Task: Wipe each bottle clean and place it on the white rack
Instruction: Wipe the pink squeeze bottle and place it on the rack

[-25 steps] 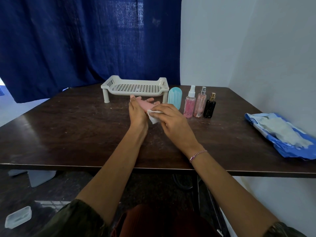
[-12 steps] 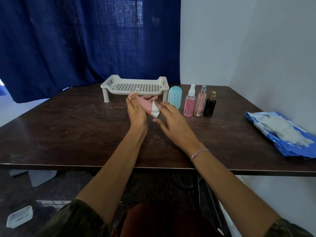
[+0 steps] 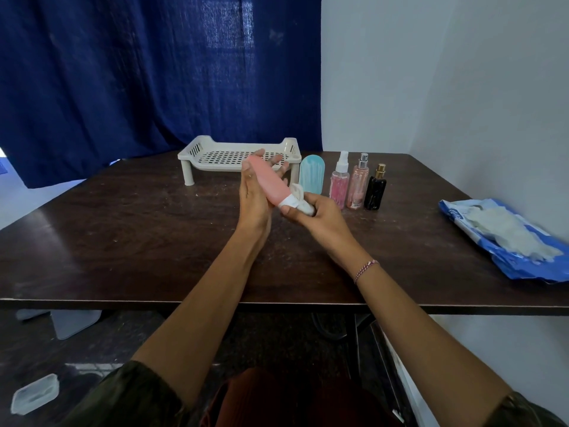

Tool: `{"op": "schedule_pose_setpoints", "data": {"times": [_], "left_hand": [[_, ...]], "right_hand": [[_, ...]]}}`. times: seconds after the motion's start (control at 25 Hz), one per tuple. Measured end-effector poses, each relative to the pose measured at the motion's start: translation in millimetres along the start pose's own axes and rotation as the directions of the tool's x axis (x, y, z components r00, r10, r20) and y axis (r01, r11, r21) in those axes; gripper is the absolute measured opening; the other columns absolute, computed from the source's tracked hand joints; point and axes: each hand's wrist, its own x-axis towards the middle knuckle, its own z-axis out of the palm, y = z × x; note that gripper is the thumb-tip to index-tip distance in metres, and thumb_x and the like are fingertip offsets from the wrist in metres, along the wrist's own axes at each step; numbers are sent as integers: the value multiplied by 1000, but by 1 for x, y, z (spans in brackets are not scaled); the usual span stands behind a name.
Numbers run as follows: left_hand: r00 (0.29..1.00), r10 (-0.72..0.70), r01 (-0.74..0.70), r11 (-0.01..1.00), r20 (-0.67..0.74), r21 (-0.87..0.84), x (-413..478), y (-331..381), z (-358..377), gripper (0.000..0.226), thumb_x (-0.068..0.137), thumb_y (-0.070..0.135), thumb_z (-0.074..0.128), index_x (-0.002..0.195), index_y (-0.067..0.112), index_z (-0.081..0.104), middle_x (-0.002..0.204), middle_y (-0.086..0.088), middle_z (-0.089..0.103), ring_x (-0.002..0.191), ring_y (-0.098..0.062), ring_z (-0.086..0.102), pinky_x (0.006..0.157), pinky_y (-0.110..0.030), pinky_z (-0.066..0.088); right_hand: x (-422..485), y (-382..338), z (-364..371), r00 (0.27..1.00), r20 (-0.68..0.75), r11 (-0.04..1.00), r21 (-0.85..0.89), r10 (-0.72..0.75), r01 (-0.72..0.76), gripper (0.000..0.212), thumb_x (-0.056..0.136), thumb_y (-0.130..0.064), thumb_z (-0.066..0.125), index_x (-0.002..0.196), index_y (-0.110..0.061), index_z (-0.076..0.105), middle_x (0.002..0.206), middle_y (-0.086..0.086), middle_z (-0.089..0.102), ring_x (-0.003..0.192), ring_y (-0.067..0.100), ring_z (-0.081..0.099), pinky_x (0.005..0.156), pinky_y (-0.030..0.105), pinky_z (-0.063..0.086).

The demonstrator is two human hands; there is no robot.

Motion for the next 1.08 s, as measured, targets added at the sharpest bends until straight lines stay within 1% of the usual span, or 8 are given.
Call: {"op": "schedule_pose_setpoints", "data": {"times": [0.2,0.32,0.44,0.56,0.72,0.84,0.96,1.08], "left_hand": [[992,-124,125,990,-10,62,-2,-4,4,48,102,32,28,146,13,23,140,-16,44,124,-26,49,104,-47,42],[982,-168,163,985,-86,-55,0,1,3,44,102,25,34,143,9,31,133,-14,47,114,-22,51,98,-42,46],[953,-283,251,938,-108,-239,3,6,0,44,99,22,41,140,8,35,136,-17,47,121,-28,50,94,-45,47],[928,-358,313,901,-107,-301,-2,10,4,44,99,19,43,139,5,33,137,-20,46,125,-33,48,91,-46,48],[907,-407,340,857,-105,-387,-3,14,5,45,100,16,41,141,5,29,138,-20,45,124,-33,50,85,-46,49],[905,-419,361,848,-72,-388,-5,16,4,45,101,16,39,142,4,27,138,-22,45,123,-34,51,87,-47,48],[908,-413,350,838,-66,-418,-5,18,4,46,100,15,39,143,4,25,139,-22,44,124,-34,49,92,-50,46],[909,-405,321,832,-100,-453,-2,18,1,47,100,15,39,143,5,25,138,-21,44,124,-34,49,92,-51,46]], "right_hand": [[2,-2,-2,988,-138,989,-136,-70,51,40,85,-23,65,121,-7,56,110,3,60,100,12,54,85,24,45],[3,-3,-2,982,-145,978,-185,-119,91,37,95,-23,50,127,-4,51,120,4,49,106,9,47,88,18,44],[2,-5,-2,983,-168,994,70,-67,80,29,94,-14,49,119,0,56,116,8,53,103,14,56,75,16,53],[3,-8,-9,969,-237,934,356,76,14,26,91,-11,55,115,-3,60,103,0,64,90,12,66,73,22,56],[3,-9,-13,957,-240,864,502,161,-19,31,88,-12,59,118,-5,60,104,-5,63,89,10,68,78,27,57],[1,-11,-11,968,-213,890,456,134,-23,26,84,-9,64,109,-6,63,114,4,62,96,14,65,76,28,57],[-1,-13,-12,972,-191,895,445,138,-40,20,79,-6,69,98,-11,65,112,6,62,93,14,65,67,23,57],[-4,-15,-11,993,-109,972,234,46,-19,18,74,-8,74,85,-19,66,101,2,66,90,11,63,71,25,56]]}}
